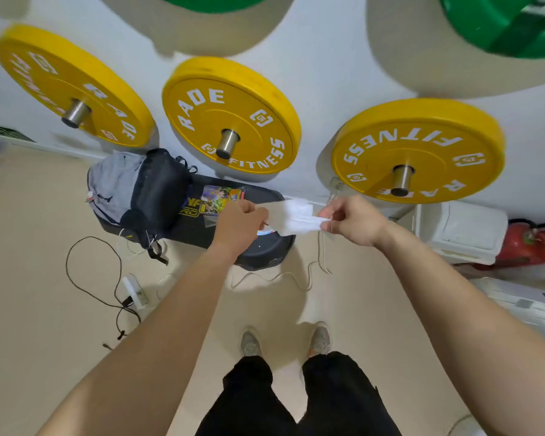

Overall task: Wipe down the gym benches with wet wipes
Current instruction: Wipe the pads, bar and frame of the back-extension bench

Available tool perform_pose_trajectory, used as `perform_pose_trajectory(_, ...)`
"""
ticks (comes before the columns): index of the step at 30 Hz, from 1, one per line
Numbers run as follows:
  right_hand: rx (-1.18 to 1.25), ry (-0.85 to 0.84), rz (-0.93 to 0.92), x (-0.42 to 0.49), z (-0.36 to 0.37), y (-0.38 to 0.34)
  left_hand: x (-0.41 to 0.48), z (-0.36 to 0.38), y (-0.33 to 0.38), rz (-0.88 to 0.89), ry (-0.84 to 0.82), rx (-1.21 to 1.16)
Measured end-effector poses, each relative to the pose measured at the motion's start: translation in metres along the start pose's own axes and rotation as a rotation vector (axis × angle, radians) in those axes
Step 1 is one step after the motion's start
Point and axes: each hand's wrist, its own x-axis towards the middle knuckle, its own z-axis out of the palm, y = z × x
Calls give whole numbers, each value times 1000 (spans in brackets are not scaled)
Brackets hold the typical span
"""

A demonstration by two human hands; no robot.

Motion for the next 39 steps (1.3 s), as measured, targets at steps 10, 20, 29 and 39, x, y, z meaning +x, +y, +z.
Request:
perform_pose_trajectory(10, 142, 173, -149, -81, -45, -59, -78, 10, 34, 43, 127, -263)
perform_pose_trajectory(20, 384, 278, -129, -125, -80, -49, -118, 57, 55, 696, 196, 218)
perform_pose_trajectory(29, -172, 114, -184, -154, -98, 20, -122, 99, 104, 806, -83, 454)
perform_pose_trajectory(39, -333, 265, 107, -183, -132, 115, -93, 189, 131, 631, -412, 1043)
